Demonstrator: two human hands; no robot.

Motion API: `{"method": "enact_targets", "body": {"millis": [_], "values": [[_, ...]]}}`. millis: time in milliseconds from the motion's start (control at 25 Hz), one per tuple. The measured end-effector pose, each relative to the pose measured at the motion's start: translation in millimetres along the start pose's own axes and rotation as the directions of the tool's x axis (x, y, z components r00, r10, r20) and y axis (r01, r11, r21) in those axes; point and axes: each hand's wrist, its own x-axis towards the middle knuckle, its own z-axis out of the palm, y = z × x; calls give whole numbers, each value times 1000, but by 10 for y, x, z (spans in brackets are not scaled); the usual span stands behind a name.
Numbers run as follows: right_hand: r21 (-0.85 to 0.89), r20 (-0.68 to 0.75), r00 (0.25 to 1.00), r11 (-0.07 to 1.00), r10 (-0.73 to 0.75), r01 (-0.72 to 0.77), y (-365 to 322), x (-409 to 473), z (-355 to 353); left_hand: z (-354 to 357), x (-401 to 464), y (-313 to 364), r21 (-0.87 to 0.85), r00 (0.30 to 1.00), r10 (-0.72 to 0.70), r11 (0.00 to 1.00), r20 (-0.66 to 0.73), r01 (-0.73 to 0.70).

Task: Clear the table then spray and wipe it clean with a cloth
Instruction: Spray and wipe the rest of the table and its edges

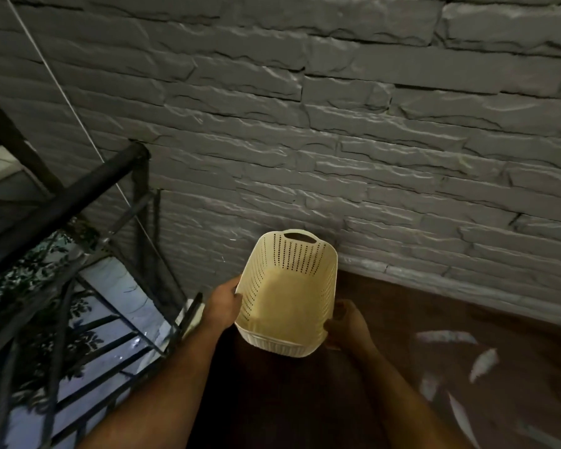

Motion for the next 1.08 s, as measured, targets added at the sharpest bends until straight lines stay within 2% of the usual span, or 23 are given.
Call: {"method": "enact_targets", "body": {"millis": [120, 440, 680, 880, 960, 1080], "values": [[-22, 1, 1000, 999, 29, -29, -64, 115, 135, 42, 206, -217, -11, 1000, -11, 1000, -3, 11], [-57, -20, 998, 996, 62, -64, -66, 259, 277, -51, 103, 7, 78, 998, -34, 996, -54, 39], [-75, -24, 999, 997, 34, -36, -66, 293, 303, -39, 129, -46, 11, 996, -49, 999, -79, 50], [-105, -24, 1000, 994, -19, 16, -39, 259, 273, -37, 111, -65, 74, 997, -49, 996, -51, 53], [-117, -44, 999, 993, -17, 12, -37, 223, 214, -44, 81, -44, 80, 995, -35, 996, -92, 43], [-169, -88, 992, 983, -88, 72, -28, 96, 81, 9, -59, 117, 115, 959, 88, 992, -271, -59]]}}
